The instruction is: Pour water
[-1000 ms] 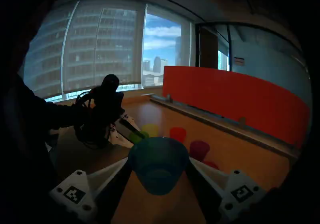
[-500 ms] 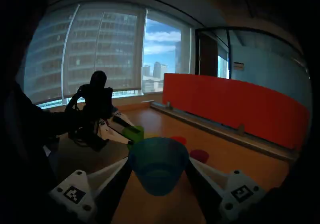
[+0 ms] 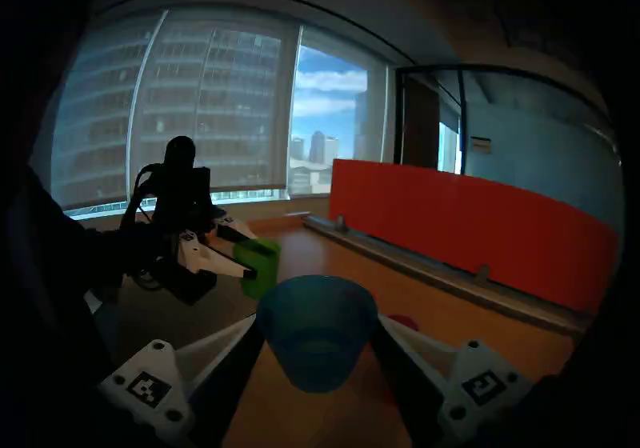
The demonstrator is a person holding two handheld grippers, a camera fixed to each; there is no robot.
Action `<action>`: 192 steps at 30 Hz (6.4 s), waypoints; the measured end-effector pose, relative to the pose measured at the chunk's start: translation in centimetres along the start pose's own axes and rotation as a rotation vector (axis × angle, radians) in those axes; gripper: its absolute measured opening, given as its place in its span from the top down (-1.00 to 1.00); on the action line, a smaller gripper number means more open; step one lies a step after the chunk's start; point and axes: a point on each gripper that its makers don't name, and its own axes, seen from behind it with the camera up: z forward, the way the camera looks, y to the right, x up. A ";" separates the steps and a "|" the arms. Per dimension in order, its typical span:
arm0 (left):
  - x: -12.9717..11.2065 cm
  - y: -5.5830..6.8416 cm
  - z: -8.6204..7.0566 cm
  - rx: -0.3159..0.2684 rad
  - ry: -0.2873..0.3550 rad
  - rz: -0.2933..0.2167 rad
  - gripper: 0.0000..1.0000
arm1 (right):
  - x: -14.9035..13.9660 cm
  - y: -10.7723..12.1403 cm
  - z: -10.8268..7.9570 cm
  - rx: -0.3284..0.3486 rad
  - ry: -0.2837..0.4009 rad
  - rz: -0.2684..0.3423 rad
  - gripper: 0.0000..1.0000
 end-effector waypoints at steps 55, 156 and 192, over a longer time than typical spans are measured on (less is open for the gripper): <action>2.0 4.8 -0.9 -0.092 0.089 0.023 -0.74 | 5.2 0.2 1.6 0.023 0.100 -0.142 -0.80; 2.0 9.8 0.3 -0.166 0.114 0.053 -0.74 | 14.6 -1.7 7.7 -0.077 0.045 -1.124 -0.80; 2.4 10.2 0.7 -0.171 0.117 0.067 -0.73 | 15.9 -1.6 7.3 -0.133 0.074 -1.314 -0.80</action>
